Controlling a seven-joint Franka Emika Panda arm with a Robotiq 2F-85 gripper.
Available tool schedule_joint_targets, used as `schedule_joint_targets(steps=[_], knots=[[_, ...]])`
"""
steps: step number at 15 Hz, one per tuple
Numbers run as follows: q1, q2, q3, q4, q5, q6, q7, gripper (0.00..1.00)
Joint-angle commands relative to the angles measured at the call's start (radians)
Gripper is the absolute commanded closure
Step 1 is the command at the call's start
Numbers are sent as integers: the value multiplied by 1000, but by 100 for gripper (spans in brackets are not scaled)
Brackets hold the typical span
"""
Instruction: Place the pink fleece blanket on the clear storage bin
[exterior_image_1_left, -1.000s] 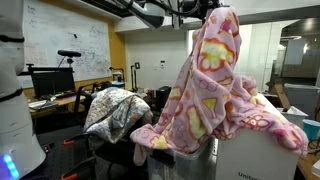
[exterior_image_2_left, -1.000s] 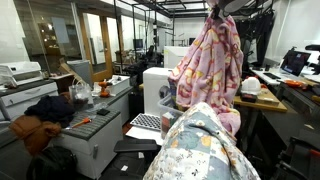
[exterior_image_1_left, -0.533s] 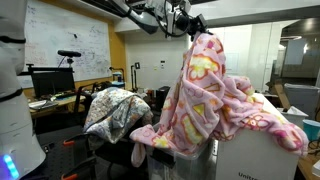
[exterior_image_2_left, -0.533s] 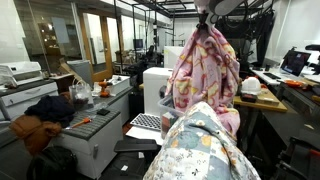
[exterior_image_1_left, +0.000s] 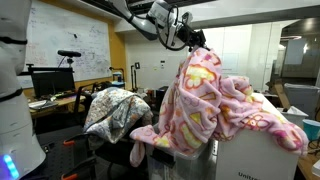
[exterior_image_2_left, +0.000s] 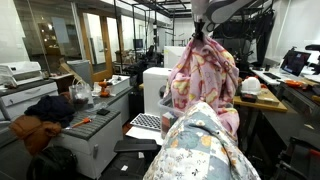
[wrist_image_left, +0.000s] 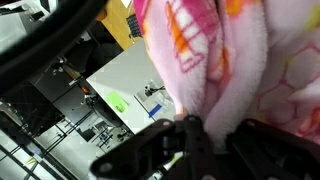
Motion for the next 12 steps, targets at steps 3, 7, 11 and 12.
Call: schedule_joint_targets(steps=[3, 7, 11, 12], knots=[[-1, -9, -10, -18, 84, 47, -46, 47], [7, -13, -11, -17, 165, 79, -79, 16], [11, -23, -17, -13, 207, 104, -84, 0], [7, -28, -16, -14, 234, 115, -84, 0]])
